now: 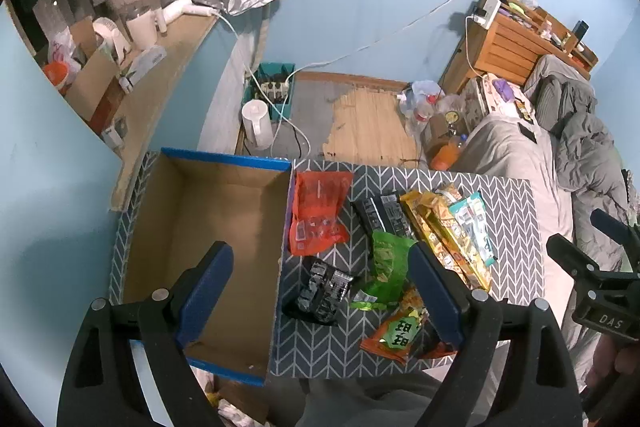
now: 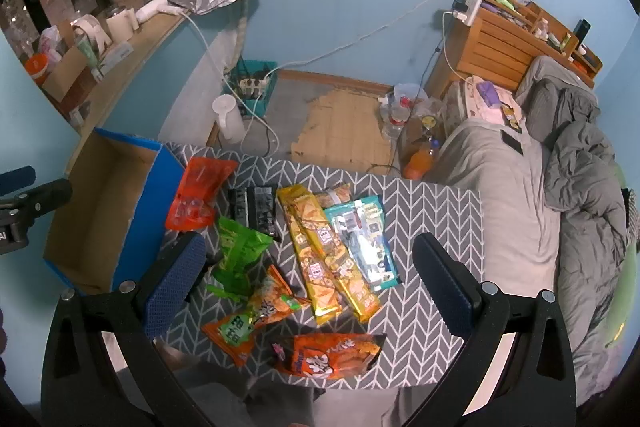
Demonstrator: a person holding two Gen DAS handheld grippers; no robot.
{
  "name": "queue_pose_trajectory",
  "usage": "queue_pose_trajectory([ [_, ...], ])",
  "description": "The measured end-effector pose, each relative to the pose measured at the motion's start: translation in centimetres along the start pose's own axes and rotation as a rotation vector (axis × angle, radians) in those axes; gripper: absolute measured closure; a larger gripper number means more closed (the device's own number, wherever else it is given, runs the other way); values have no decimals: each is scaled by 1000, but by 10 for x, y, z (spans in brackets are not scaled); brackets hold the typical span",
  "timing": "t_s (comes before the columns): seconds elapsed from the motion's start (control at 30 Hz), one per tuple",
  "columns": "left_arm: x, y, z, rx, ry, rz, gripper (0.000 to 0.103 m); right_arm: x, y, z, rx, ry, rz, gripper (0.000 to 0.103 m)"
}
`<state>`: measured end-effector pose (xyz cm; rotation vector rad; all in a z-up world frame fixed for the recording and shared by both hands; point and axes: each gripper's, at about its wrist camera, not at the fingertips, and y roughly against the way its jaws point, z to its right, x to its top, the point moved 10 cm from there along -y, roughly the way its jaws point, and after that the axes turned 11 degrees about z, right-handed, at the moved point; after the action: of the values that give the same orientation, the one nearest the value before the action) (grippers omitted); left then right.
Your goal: Organize snacks
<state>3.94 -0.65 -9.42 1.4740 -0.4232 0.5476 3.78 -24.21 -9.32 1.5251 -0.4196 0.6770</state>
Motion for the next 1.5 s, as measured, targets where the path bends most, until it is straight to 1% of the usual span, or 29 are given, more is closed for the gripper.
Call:
queue_pose_trajectory([
  [0.8,-9,2,1,-16,8,-19,12,1,4,-2,-5,1,-2,2],
  [1.5,-19,7,6,-31,-11,-32,12,-1,8,-4,-7,1,0,2],
])
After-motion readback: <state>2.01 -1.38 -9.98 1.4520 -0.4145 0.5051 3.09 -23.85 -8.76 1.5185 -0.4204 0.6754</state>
